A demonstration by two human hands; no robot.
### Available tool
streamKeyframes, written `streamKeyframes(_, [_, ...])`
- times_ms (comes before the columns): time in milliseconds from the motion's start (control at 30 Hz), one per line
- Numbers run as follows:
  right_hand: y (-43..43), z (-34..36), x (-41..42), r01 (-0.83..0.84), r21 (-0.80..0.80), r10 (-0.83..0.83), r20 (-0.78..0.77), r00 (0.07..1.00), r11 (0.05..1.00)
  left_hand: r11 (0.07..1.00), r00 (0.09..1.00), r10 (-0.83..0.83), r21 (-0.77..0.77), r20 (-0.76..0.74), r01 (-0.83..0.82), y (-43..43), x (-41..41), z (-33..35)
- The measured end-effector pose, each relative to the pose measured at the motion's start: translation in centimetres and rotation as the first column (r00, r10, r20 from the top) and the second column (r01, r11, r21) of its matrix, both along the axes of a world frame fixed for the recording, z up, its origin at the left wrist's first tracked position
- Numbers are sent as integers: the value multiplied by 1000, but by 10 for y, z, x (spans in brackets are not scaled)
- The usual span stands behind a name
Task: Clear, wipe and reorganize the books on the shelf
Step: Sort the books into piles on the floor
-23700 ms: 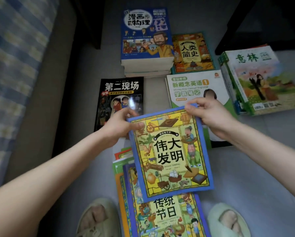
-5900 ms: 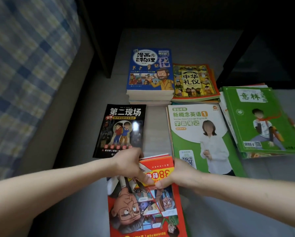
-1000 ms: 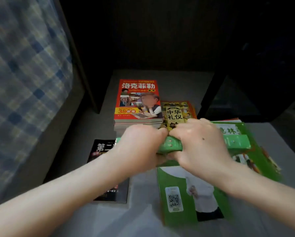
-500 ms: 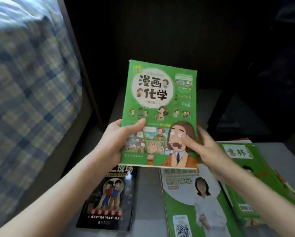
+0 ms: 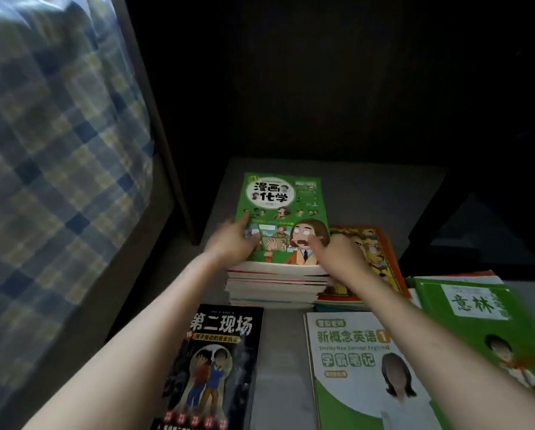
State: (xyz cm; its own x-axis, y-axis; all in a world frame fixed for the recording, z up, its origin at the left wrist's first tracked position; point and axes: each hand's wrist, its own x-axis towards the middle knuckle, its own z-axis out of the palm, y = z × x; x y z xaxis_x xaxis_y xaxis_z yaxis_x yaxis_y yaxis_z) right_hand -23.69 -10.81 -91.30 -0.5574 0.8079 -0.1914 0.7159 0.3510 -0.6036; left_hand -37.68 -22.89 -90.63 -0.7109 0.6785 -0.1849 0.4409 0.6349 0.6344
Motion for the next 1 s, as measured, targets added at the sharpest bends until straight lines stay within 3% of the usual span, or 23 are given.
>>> streamKeyframes(67, [4,-4,0,-128,385,6,303,953,914,998,999,-47,-48,-19,47,1,-2,-17])
streamKeyframes(133, [10,3,0,-253,540,20,400,916,803,998,998,-60,-13,-37,60,1,-5,-26])
streamKeyframes(267, [25,25,-8,-354,525,98,453,886,774,997,998,-56,-49,20,57,5,-8,-26])
streamKeyframes(333, [24,40,-9,-338,509,110,426,898,791,980,997,-78,-186,-11,75,8,-6,-22])
streamKeyframes(433, [17,67,-5,-302,449,137,363,921,841,879,979,-137,-474,-149,51,13,-9,-7])
streamKeyframes(500, [11,91,1,-278,406,154,311,938,871,835,978,-157,-548,-140,56,10,-2,8])
streamKeyframes(567, [2,122,10,-271,349,173,287,942,897,868,984,-141,-492,-108,71,-3,14,35])
streamKeyframes(700, [-10,187,28,-227,245,181,199,963,942,983,992,-43,-182,-119,21,-41,46,103])
streamKeyframes(1000, [-16,431,66,-149,67,145,61,988,987,997,985,60,51,-161,-53,-22,72,350])
